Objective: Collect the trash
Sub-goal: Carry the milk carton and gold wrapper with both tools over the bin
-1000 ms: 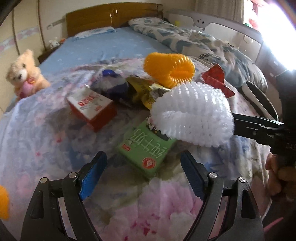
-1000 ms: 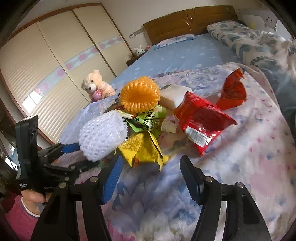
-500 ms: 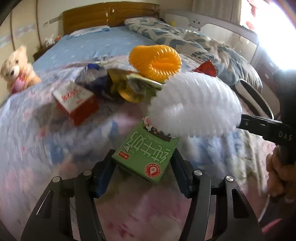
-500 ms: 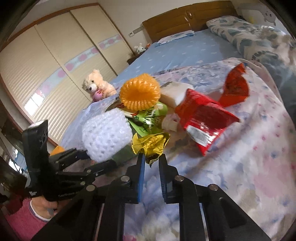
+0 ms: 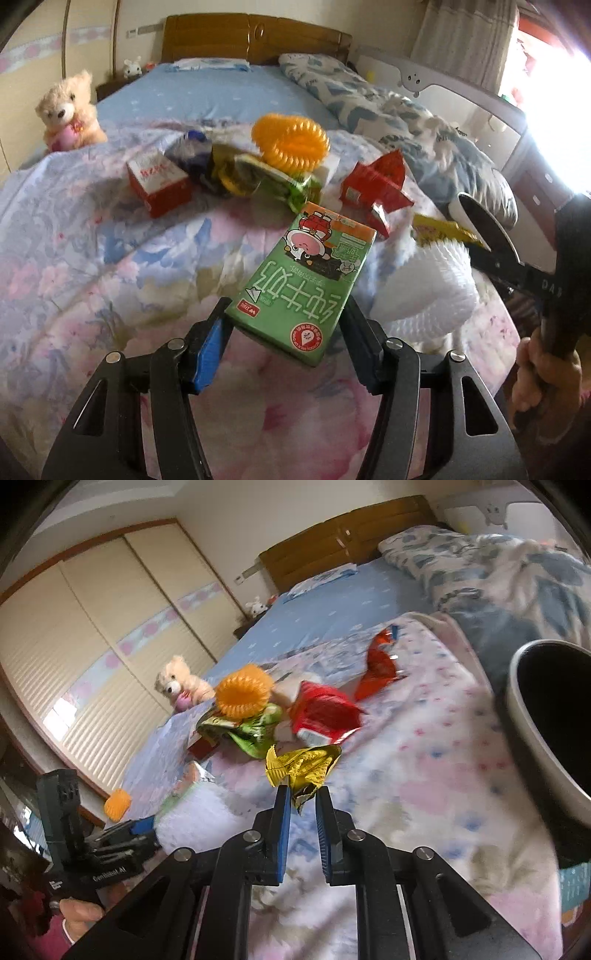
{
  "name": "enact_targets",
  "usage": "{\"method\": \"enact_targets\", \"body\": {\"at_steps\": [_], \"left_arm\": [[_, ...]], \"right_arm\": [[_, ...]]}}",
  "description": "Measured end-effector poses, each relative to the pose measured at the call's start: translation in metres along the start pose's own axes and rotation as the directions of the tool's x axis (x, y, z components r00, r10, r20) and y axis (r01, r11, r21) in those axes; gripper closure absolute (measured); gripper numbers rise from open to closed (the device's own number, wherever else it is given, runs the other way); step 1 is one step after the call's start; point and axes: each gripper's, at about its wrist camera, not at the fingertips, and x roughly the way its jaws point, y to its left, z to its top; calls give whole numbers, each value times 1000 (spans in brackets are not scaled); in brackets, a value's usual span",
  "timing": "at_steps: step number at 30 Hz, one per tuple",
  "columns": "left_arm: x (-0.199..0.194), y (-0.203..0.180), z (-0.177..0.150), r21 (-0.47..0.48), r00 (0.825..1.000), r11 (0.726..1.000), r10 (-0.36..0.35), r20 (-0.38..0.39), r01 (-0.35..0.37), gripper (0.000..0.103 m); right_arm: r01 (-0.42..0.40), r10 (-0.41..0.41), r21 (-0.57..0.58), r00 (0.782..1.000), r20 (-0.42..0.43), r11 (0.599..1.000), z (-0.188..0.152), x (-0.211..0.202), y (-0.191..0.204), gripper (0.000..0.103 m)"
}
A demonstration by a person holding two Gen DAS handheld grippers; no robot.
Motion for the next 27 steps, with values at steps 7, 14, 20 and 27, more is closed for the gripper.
{"method": "enact_targets", "body": {"at_steps": [7,14,20,27], "left_arm": [[2,-26,14,44,1000,999,-23,13,22,45],[8,-60,20,95,998,994,-61,11,59,45],[13,-88,34,129,996,988,-90,14,87,45],[21,-124,39,190,993,975,-120,3,117,45]], "right_arm": [[23,-24,34,999,44,999,-3,-27,-21,89],[53,-58,67,995,78,996,-4,-51,-41,89],[78,-88,92,991,105,993,-2,-69,-59,89],[109,-126,125,983,132,986,-1,-88,-81,90]]}}
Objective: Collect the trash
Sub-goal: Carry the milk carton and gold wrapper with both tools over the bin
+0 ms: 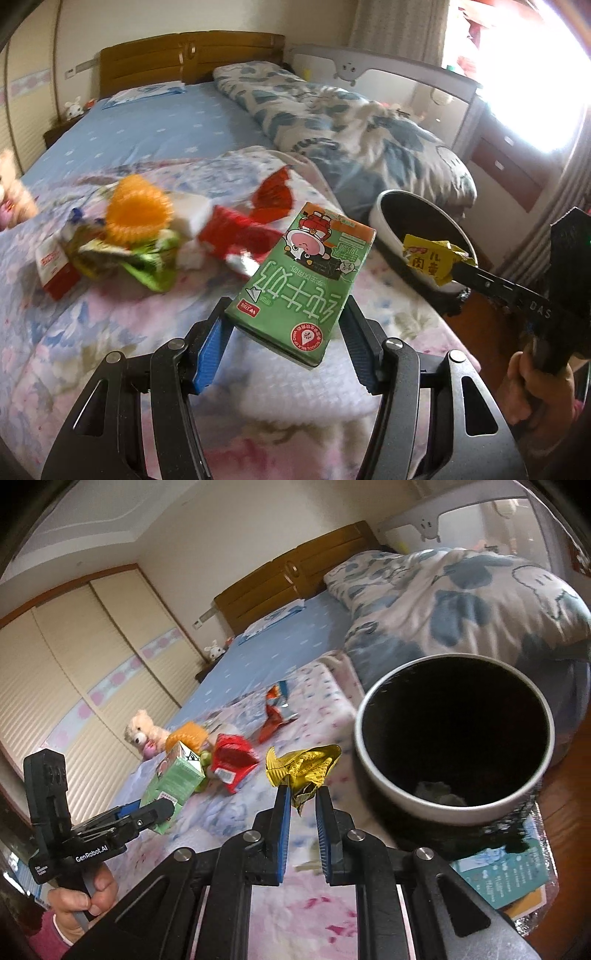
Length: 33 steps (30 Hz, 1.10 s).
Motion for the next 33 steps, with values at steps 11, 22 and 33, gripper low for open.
{"method": "enact_targets", "body": {"at_steps": [11,22,33], "left_arm": [[26,-49,11,64,998,996,-52,-42,55,45],[49,-83,20,103,993,991,-81,-81,89,45],[70,-106,33,123,990,987,-86,-109,99,45]], "right_arm": [[57,-59,50,998,33,997,9,-24,-40,89],[100,-104,82,994,45,992,16,-36,-68,89],[133,-139,106,989,58,985,28,-43,-91,89]]}}
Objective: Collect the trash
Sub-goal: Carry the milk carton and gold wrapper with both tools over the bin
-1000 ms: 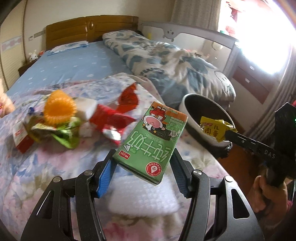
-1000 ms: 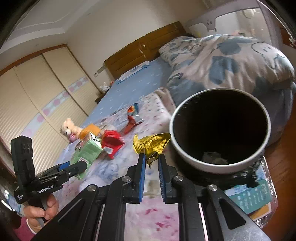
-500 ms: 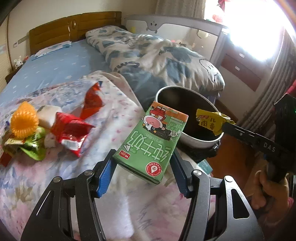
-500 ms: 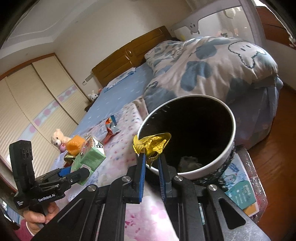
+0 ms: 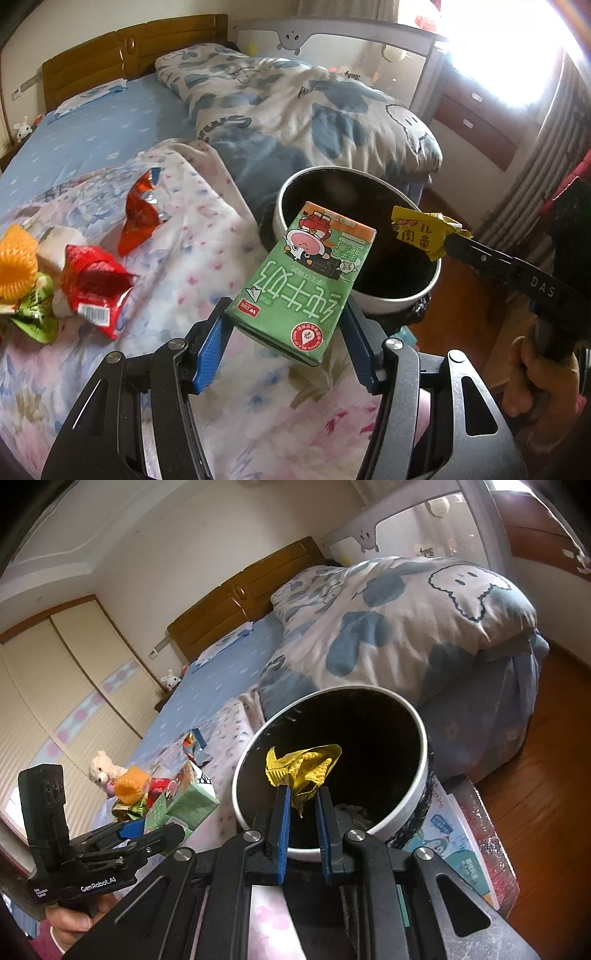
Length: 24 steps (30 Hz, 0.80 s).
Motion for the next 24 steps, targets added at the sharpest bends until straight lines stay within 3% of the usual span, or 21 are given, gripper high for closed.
{"method": "enact_targets", "body": {"at_steps": [24], "left_arm": [[38,-34,29,54,999,999,-8,-36,10,45]], "right_arm": [[32,-32,12,999,-16,999,23,12,-24,89]]}}
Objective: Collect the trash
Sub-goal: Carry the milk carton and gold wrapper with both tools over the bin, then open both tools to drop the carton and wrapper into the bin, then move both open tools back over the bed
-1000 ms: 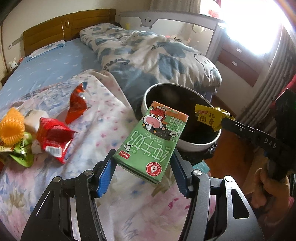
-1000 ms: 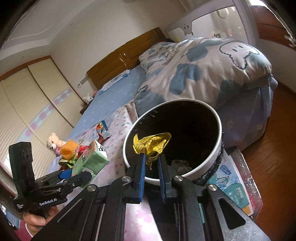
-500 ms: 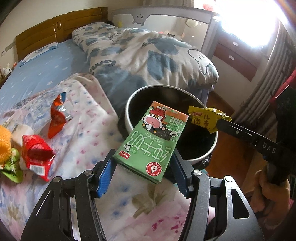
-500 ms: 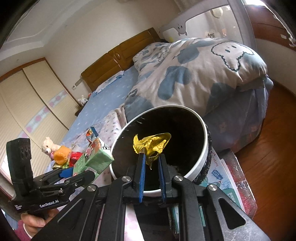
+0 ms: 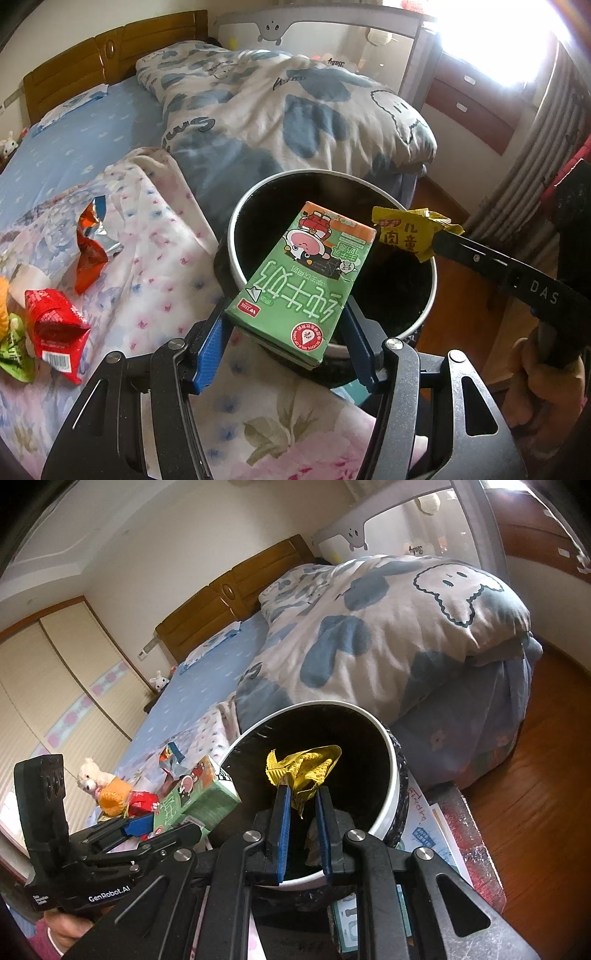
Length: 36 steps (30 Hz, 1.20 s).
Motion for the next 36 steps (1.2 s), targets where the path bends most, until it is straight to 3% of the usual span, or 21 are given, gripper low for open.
{"method": "enact_targets", "body": {"at_steps": [12,14,15,16,17,18,29,36], "left_arm": [[8,-4,5,9,1000,1000,0,0,0,44],[9,-3,6,0,1000,1000,-8,-5,8,37],[8,-2,5,-7,1000,1000,-8,-4,8,29],[6,-1,4,-13,1000,1000,-8,-1,8,27],[4,0,3,-18,1000,1000,-8,6,8,26],[2,1,1,-19,1000,1000,-8,8,8,26],[-41,31,-30,-89,998,996,14,62,-9,25],[-70,68,-56,-163,995,986,57,86,-42,24]], "right_arm": [[7,-7,-3,1000,-18,1000,5,12,-2,85],[8,-8,-6,1000,-26,1000,5,14,-2,84],[11,-11,-4,1000,-28,1000,6,15,-2,74],[13,-13,-2,999,-29,1000,6,15,-2,66],[7,-7,5,1000,-28,1000,6,15,-3,51],[0,0,11,1000,-24,1000,5,15,-3,47],[-20,20,-1,1000,6,1000,-6,5,19,36],[-60,60,-24,998,-9,998,-20,6,45,34]]}}
